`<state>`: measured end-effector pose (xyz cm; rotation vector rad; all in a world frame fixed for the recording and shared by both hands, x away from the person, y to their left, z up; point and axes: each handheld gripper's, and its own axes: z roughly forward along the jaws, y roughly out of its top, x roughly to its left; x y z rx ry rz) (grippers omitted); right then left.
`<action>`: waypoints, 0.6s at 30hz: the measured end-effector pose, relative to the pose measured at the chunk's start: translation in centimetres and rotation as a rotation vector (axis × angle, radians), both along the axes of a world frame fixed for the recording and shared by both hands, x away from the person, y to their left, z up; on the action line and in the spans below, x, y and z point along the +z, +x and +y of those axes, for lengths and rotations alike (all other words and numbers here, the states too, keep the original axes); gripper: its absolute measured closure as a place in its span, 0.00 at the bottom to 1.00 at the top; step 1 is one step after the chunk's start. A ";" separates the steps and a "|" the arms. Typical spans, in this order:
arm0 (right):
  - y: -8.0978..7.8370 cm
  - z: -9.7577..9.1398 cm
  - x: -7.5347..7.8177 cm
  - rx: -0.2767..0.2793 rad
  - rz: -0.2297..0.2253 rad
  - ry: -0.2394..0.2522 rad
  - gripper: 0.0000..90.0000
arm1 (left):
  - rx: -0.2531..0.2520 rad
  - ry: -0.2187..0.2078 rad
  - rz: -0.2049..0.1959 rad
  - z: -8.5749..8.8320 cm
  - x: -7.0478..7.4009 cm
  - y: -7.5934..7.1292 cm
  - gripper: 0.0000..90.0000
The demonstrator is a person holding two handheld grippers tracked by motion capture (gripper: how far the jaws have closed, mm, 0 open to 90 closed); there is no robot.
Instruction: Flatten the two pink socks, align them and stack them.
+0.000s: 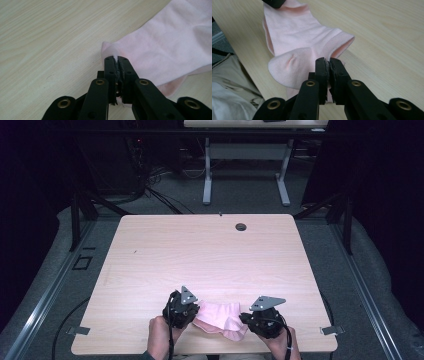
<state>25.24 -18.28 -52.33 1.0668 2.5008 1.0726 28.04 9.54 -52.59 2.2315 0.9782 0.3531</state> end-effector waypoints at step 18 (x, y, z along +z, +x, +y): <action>0.2 0.1 -3.3 0.023 0.065 -0.090 0.83 | 0.077 0.046 0.047 1.6 -2.8 -1.1 0.69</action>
